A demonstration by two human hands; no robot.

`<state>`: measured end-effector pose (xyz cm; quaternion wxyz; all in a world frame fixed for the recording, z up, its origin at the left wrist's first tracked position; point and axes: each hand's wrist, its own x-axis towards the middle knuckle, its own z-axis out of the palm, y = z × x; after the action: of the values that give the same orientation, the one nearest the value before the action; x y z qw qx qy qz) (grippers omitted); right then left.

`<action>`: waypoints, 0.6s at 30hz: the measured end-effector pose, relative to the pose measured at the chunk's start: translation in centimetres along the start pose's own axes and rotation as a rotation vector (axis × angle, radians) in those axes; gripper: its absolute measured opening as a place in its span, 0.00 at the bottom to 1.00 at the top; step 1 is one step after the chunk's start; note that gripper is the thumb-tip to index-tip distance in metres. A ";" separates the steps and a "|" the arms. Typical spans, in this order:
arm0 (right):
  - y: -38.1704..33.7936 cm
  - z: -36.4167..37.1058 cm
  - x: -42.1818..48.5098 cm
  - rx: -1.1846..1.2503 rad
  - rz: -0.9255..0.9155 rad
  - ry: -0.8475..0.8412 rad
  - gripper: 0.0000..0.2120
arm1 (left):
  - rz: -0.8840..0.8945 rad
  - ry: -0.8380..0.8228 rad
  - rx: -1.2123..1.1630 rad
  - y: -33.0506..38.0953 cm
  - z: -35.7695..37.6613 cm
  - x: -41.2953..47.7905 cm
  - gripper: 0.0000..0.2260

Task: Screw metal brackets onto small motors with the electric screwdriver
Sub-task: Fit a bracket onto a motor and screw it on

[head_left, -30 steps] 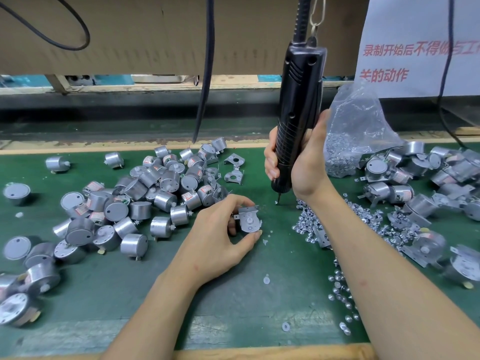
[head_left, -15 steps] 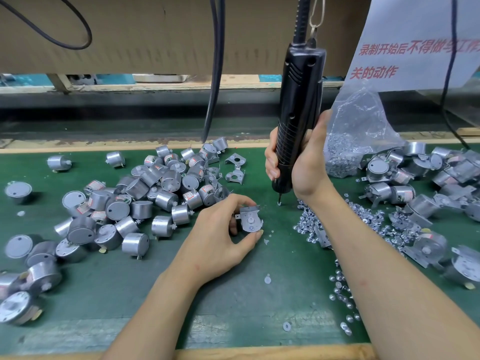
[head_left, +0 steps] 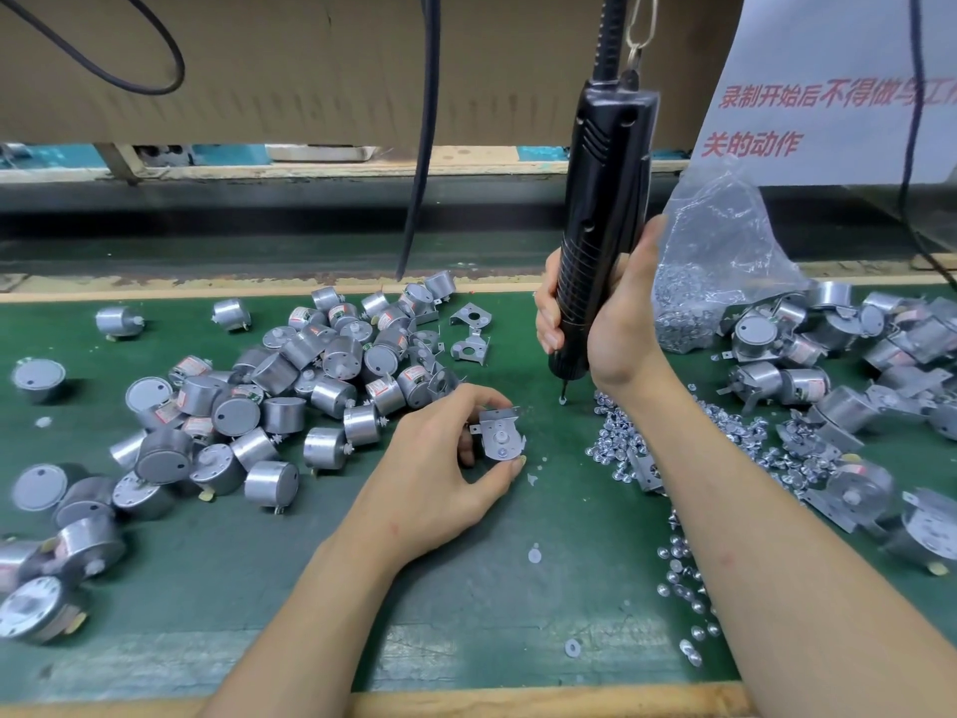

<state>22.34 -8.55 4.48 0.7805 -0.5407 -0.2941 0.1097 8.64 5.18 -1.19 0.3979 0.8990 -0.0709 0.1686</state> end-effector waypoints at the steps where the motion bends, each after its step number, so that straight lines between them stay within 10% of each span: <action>1: 0.0 0.0 0.0 0.016 0.008 0.002 0.40 | -0.001 -0.002 0.002 0.0 0.0 0.0 0.15; 18: 0.4 0.3 0.0 0.021 -0.006 0.049 0.39 | 0.003 0.000 0.005 -0.3 0.1 0.0 0.15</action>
<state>22.24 -8.19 4.14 0.7933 -0.5343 -0.2752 0.0971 8.73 5.30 -1.41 0.3955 0.8998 -0.0718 0.1695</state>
